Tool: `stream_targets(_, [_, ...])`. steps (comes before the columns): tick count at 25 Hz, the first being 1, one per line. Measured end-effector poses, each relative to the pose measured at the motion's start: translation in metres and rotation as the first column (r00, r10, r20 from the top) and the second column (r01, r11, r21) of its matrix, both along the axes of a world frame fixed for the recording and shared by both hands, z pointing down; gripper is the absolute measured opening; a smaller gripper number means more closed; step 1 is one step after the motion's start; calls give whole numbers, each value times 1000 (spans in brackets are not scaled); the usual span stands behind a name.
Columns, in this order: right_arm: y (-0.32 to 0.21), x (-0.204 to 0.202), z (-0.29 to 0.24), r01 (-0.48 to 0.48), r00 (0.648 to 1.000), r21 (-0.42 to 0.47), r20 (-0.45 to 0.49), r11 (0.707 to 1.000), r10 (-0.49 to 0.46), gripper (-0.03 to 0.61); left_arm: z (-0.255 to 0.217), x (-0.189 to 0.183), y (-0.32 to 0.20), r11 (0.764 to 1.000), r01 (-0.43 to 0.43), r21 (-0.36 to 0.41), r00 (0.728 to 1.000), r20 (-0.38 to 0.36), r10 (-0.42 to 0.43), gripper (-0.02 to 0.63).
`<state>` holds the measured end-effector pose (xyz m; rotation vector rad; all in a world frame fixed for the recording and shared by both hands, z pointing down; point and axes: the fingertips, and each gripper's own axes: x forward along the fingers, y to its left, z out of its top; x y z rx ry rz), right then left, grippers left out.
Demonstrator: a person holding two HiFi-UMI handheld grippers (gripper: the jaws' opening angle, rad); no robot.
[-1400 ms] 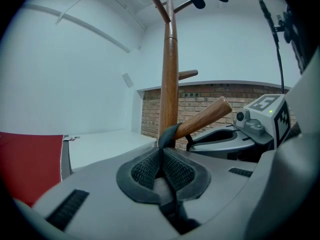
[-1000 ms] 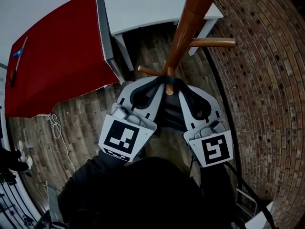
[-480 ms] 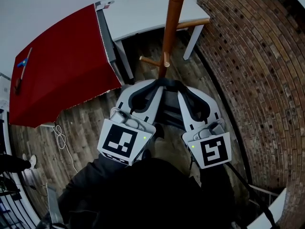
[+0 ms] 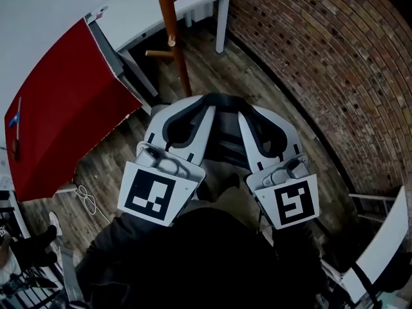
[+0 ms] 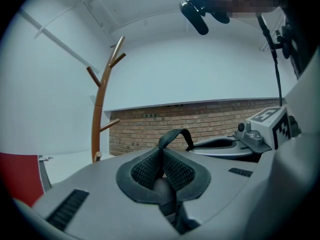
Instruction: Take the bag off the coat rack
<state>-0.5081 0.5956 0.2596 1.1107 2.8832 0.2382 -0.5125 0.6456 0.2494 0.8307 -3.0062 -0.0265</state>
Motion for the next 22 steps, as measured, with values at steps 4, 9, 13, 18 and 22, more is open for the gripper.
stream_targets(4, [-58,31,2,-119,993,-10,3,993,119,41,4,25,-58,993,-115,-2,993,-8,115,29])
stream_targets(9, [-151,78,1,-264,964,-31,4,964,264,41,3,65,-151,969,-248,-15,969,8,248,29])
stream_targets(13, [-227,122,-5,-359,933,-39,12,933,360,41,-1,103,-229,942,-335,-23,942,28,335,29])
stream_targets(18, [-329,183,-12,-510,860,-34,13,859,511,41,-10,157,-333,872,-488,-33,870,66,489,29])
stream_targets(22, [-406,237,-14,-624,781,-39,16,781,624,41,-15,206,-416,793,-608,-18,790,85,607,29])
